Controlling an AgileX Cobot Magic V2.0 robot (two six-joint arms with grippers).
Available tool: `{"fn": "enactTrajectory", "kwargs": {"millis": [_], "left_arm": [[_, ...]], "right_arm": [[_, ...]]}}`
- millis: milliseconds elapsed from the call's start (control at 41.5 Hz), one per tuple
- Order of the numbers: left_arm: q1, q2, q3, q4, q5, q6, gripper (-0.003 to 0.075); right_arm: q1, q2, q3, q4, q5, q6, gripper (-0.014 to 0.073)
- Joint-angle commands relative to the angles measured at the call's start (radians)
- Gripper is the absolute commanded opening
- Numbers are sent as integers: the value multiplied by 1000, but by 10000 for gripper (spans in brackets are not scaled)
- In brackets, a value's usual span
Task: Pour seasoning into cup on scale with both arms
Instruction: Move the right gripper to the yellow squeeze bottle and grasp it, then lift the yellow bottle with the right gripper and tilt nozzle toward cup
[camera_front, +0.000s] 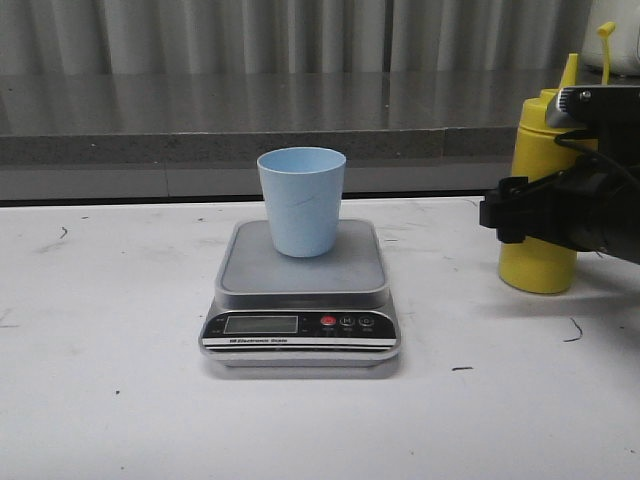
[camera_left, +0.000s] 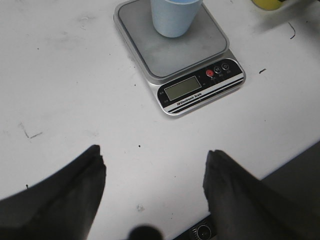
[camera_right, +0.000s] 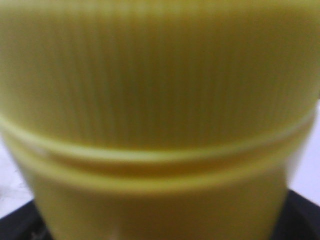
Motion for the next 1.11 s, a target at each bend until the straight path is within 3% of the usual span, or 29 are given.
{"fn": "enactTrajectory", "kwargs": {"millis": [0, 96, 193, 410, 603, 1085], "left_arm": [[-10, -10, -28, -11, -61, 0, 418], [-10, -10, -28, -11, -61, 0, 418], [-10, -10, -28, -11, -61, 0, 418], [-10, -10, -28, -11, -61, 0, 418], [-10, -10, -28, -11, -61, 0, 418], [-10, -10, -28, -11, -61, 0, 418]], "right_arm": [[-2, -39, -23, -2, -74, 0, 520], [-2, -40, -23, -3, -73, 0, 376], [0, -49, -23, -5, -54, 0, 309], [0, -138, -22, -67, 43, -78, 310], [0, -283, -30, -87, 243, -221, 310], [74, -379, -340, -169, 957, -650, 310]]}}
